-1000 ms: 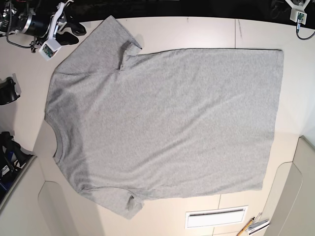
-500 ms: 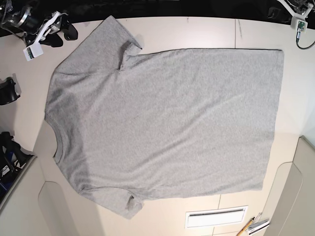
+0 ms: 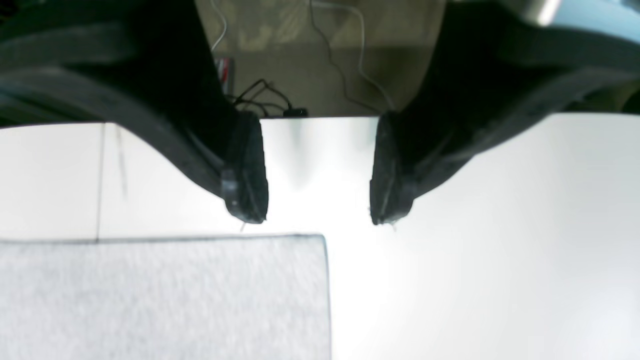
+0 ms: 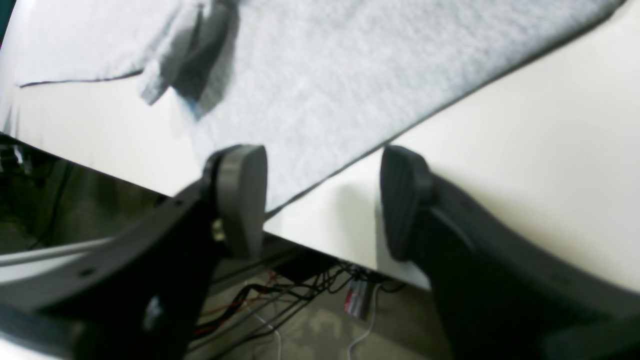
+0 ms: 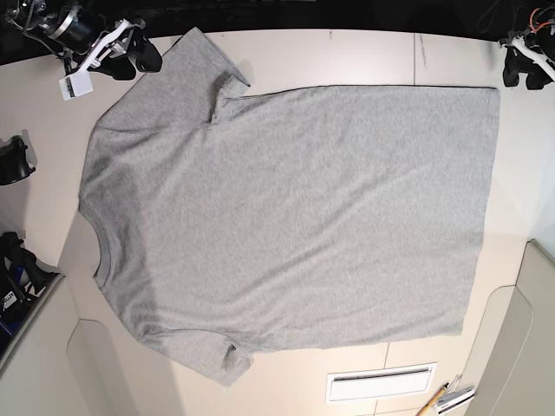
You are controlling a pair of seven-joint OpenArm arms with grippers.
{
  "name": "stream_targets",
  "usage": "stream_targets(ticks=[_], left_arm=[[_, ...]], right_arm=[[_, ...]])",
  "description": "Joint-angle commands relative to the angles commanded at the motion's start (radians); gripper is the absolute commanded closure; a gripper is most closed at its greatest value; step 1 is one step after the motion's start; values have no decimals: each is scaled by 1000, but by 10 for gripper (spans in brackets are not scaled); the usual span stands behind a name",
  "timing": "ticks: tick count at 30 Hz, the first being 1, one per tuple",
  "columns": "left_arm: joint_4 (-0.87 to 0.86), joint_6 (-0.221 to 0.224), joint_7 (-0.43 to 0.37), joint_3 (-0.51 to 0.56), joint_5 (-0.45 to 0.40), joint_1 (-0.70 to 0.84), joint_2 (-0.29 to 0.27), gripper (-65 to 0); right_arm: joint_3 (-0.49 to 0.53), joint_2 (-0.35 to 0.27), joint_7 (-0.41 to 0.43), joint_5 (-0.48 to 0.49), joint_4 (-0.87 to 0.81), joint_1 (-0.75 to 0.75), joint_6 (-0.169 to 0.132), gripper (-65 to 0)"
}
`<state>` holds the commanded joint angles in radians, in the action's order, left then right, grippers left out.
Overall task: Fold the T-shirt properly
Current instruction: 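Move both grippers down to the shirt's shoulder corners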
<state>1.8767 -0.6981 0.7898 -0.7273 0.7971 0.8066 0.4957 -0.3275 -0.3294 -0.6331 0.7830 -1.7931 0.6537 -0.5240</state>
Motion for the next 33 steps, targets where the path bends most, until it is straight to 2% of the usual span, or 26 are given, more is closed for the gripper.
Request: stream_targets(ticks=[1,4,14,21,25,28,33], left_arm=[[-1,0,0,0,3,-8,5,-364],[-39,0,0,2,21,-52,6,-453],[-336,0,0,33,46,-213,7,-455],[-417,0,10,110,60,-261,6,-455],[-417,0,91,163,100,-260,6,-455],[-417,0,163,173,167,-254,6,-455],[-417,0,195,174,203,-243,6,-455]], right_arm=[[5,0,0,-1,0,-3,0,-358],[24,0,0,-1,0,-14,0,-358],[40,0,0,-1,0,-14,0,-358],[40,0,1,-1,0,-16,0,-358],[40,0,1,0,0,-16,-8,-358],[40,1,0,3,0,-16,-8,-358],[40,40,1,11,0,-16,-8,-358]])
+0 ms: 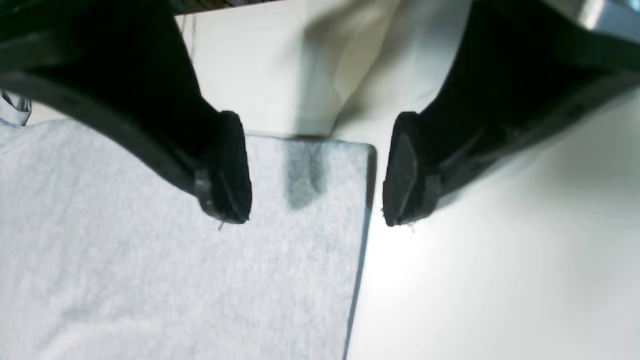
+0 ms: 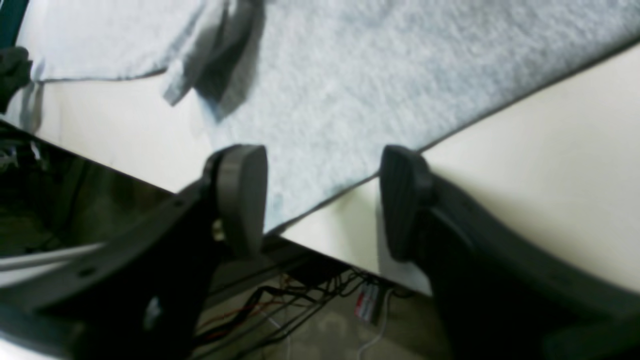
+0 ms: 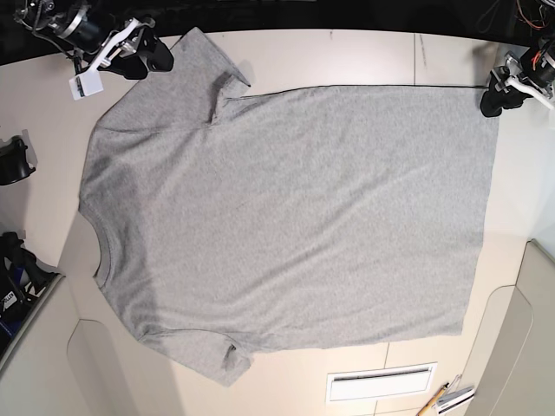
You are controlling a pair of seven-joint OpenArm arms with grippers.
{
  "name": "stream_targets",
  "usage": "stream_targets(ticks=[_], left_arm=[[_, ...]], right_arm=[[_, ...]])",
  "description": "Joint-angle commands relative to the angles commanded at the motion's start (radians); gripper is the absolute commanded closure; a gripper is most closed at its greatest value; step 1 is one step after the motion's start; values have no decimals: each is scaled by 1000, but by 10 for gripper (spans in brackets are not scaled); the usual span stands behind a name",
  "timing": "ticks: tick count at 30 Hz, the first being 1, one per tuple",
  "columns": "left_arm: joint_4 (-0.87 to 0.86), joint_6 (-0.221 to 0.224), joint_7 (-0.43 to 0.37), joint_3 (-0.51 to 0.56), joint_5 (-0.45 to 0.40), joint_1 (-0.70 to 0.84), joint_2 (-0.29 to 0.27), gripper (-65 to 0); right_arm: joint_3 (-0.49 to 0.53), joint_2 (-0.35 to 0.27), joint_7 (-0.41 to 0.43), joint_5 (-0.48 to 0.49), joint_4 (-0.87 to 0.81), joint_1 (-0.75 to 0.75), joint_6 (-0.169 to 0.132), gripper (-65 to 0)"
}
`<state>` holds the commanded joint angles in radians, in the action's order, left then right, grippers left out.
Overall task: Fold the T-shirt properly
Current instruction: 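Move both grippers down to the shirt's shoulder corners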
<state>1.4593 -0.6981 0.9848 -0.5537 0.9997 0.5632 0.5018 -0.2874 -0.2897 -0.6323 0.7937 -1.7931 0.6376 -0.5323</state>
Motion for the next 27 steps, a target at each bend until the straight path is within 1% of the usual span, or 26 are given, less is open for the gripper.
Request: stream_targets(ticks=[2,5,8,13,18,20,23,24,27], left_arm=[[0,0,0,1,19,8,0,-455],[0,0,0,24,21,7,0,-455],[0,0,0,63,21,5,0,-455],[0,0,-1,71,21,2,0,-455],[0,0,-1,71,21,2,0,-455],[0,0,-1,71,21,2,0,-455],[0,0,0,71,21,2,0,-455],[0,0,0,71,21,2,0,-455],[0,0,6,71,23,2,0,-455]], right_arm=[[0,26,1,0,0,0,0,-358],[0,61,3,-1,0,-11,0,-358],[1,78,3,-13,0,-39,0,-357],[2,83,1,-19,0,-58,1,-356],[-18,83,-40,-23,-11,-58,1,-356],[-39,83,-76,-5,-37,-55,1,-356],[-69,83,-79,-5,-115,-15,2,-356],[-79,83,-79,-12,-145,3,5,-356],[-109,83,-78,-54,-202,52,45,-356]])
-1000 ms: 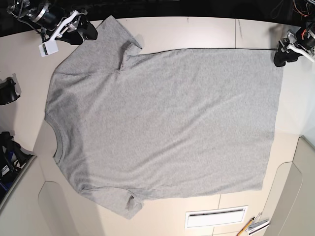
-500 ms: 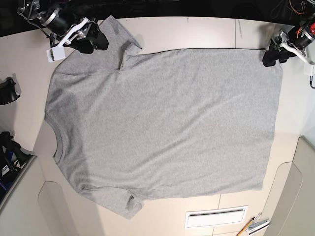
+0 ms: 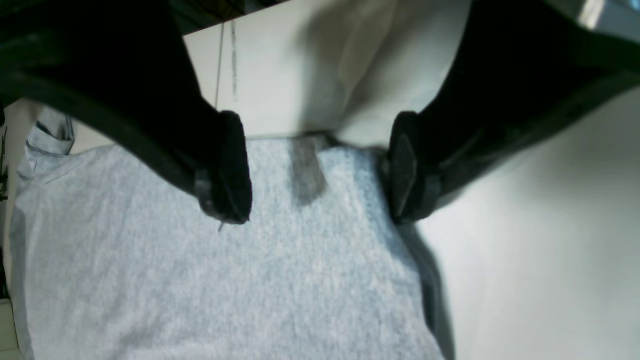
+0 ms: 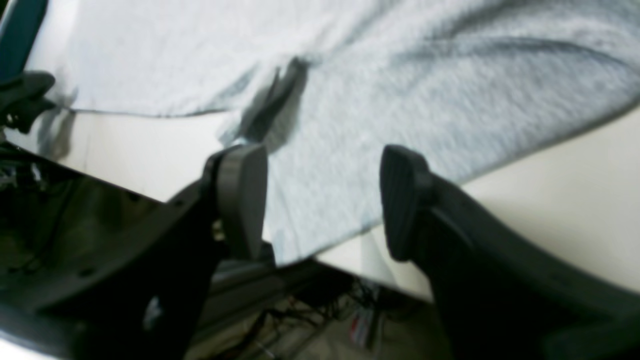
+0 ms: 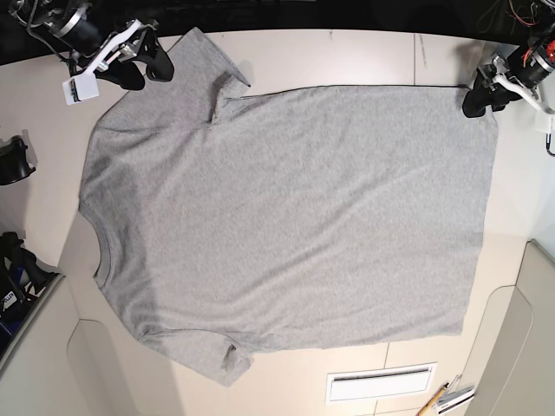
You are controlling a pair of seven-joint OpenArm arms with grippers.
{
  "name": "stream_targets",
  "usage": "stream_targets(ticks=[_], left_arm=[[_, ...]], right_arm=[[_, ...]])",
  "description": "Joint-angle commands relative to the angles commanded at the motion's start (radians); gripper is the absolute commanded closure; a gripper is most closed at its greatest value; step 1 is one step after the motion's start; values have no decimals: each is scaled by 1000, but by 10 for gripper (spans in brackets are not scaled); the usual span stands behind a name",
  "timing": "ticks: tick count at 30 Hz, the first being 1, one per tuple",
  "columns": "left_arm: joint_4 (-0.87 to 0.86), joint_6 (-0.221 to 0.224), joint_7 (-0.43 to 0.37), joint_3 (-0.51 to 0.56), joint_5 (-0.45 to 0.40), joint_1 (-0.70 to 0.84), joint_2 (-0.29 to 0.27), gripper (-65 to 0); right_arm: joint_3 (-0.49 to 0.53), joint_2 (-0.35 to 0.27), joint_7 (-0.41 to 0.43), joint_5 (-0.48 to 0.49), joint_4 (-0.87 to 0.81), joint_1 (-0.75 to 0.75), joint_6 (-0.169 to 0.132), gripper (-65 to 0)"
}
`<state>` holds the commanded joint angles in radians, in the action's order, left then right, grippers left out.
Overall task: Fold the T-shirt properly
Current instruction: 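Move both grippers down to the shirt's shoulder corners, then close both grippers on the shirt's shoulder edge corners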
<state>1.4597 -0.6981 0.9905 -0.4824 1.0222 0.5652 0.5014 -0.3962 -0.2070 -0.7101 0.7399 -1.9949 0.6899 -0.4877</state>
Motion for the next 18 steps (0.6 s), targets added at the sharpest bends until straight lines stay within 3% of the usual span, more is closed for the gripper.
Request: stream_targets(ticks=[3,9,14,16,18], left_arm=[[0,0,46,0,51,0,0,-455],[0,0,46,0,67,0,0,-454],[0,0,38,0,67,-3,0,-446],[0,0,38,0,66,-3,0,-362],[0,0,38,0,66,-3,0,-226]], right_arm=[[-39,0,2,-27,-2,12,27,-356],[-68,0,2,-30,-1,15,36,-356],[-68,0,3,-114,1,20,137,-356],[-68,-1,3,-138,1,20,172,-356],[-68,0,3,-145,1,20,179,-356]])
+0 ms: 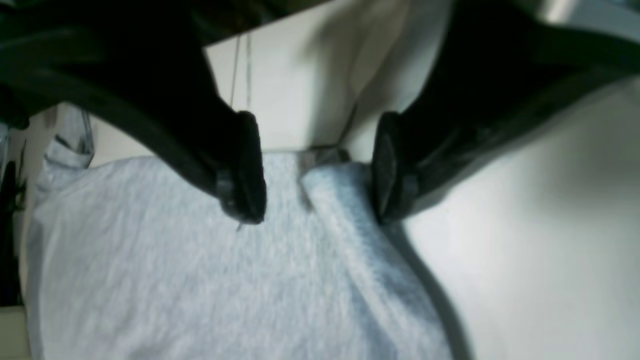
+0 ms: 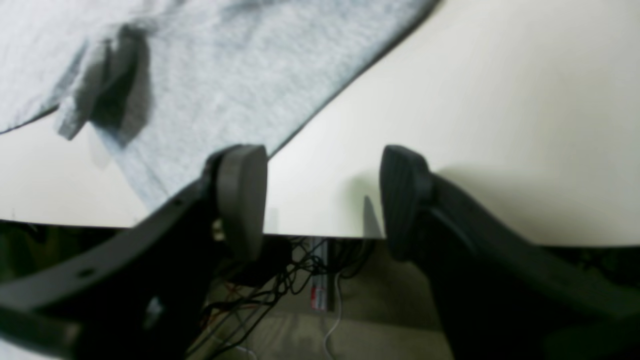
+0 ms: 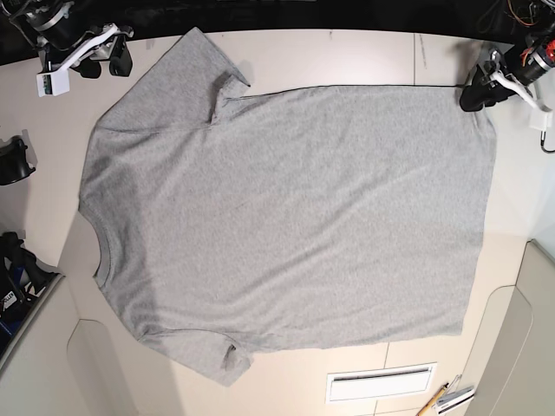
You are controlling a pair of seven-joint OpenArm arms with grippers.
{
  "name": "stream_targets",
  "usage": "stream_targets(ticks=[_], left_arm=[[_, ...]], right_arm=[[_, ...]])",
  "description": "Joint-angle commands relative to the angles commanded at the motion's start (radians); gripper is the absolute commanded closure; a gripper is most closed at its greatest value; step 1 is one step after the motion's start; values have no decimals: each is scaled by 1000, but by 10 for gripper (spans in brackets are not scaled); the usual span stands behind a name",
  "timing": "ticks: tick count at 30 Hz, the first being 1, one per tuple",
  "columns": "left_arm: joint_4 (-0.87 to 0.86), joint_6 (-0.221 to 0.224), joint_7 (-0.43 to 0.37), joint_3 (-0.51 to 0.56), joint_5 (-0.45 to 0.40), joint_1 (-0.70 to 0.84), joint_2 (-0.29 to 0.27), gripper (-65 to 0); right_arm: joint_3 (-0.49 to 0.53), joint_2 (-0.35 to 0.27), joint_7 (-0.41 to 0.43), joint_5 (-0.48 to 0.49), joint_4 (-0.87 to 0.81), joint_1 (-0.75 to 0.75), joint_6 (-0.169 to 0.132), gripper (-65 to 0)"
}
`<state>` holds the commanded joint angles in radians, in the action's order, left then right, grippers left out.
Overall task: Fold the T-shirt properly
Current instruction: 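Close both grippers on the shirt's shoulder edge corners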
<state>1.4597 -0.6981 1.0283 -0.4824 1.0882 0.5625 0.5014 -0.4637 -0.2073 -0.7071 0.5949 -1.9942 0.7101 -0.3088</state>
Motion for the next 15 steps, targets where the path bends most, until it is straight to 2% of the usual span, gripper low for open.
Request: stream_targets(ticks=[1,3,5,6,8,12,15], left_arm=[[0,0,0,0,0,0,0,-186],[0,0,0,0,-1,0,0,-154],[0,0,-5,0,-1,0,0,-101],[0,0,-14,0,-4,0,0,-63],[0,0,-34,0,-12,0,0,0],[0,0,-48,0,-12,0,0,0],[0,0,-68,0,-11,0,0,0]], right_arm=[[0,0,0,-5,1,0,3,-356],[0,0,14,-5,10,-1,22,-356],[0,0,15,-2,36,-10,21,-356],[1,0,15,7,58,-18,18,-356],[1,1,15,43,111,-38,-21,-356],[4,8,14,79,170,-59,-55,-356],[29,24,14,83,171,-69,-58,-356]])
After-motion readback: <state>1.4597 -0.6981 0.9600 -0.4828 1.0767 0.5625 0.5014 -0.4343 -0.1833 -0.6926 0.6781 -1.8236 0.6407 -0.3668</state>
